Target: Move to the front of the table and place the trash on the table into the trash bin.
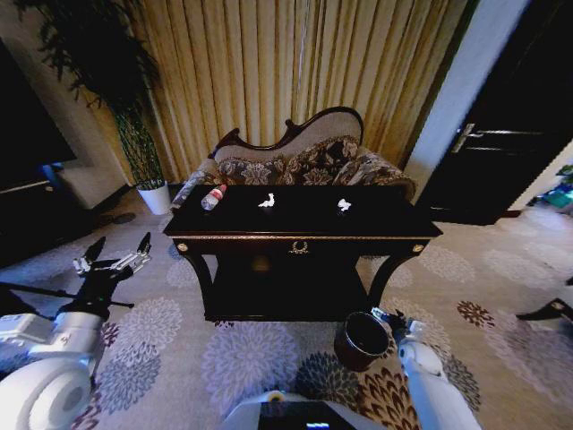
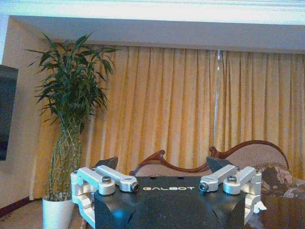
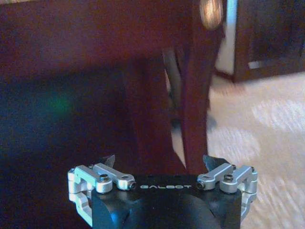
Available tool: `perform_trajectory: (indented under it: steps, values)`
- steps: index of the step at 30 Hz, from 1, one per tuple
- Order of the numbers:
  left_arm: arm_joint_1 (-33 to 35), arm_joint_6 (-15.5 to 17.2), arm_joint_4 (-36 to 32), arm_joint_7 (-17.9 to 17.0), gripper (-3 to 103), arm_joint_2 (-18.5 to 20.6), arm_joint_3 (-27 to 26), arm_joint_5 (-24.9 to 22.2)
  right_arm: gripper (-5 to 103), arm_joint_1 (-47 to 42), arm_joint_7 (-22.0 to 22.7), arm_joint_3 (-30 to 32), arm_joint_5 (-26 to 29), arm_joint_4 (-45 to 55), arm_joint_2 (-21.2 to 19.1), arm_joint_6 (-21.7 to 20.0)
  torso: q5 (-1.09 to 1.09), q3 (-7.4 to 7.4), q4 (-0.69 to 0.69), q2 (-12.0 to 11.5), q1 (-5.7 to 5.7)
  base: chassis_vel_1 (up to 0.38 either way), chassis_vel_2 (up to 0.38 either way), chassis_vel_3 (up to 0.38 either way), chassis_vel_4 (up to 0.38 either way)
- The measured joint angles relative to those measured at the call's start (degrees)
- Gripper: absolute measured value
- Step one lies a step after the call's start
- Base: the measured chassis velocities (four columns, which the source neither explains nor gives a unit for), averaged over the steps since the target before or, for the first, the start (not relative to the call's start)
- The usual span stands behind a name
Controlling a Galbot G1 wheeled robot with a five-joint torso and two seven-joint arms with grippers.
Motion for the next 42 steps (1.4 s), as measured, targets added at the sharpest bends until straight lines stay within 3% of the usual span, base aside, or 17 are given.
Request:
perform_trajectory:
  steps: [6, 12, 18, 27, 42]
  values:
    - [-0.2, 0.0, 0.0, -0.3, 100, -0.1, 0.2, 0.0, 100, -2.6, 0.1, 1.6, 1.4, 12.5, -0.4, -0.4, -0.02, 0.00, 0.01, 0.0, 0.00, 0.000, 0.000, 0.000, 0.000]
    - [-0.2, -0.1, 0.0, -0.4, 100, -0.4, 0.1, 0.0, 100, -4.6, 5.1, 2.6, 4.3, 30.1, -0.3, -6.8, -0.01, 0.00, 0.01, 0.0, 0.00, 0.000, 0.000, 0.000, 0.000]
    - [-0.1, -0.3, 0.0, -0.5, 100, -0.7, 0.0, 0.0, 100, -5.3, 5.8, 2.6, 5.3, 39.9, -0.9, -11.0, -0.02, 0.00, 0.00, 0.0, 0.00, 0.000, 0.000, 0.000, 0.000]
    - [-0.3, 0.2, 0.0, -1.9, 100, -0.3, -0.2, 0.0, 100, -5.9, 5.2, 2.4, 4.5, 45.1, -2.6, -13.2, -0.01, 0.00, 0.00, 0.0, 0.00, 0.000, 0.000, 0.000, 0.000]
    - [-0.4, 0.8, 0.0, -2.0, 100, -0.1, 0.1, 0.0, 100, -5.5, 0.7, 1.7, 1.2, 44.3, -2.7, -13.5, -0.01, 0.00, 0.00, 0.0, 0.00, 0.000, 0.000, 0.000, 0.000]
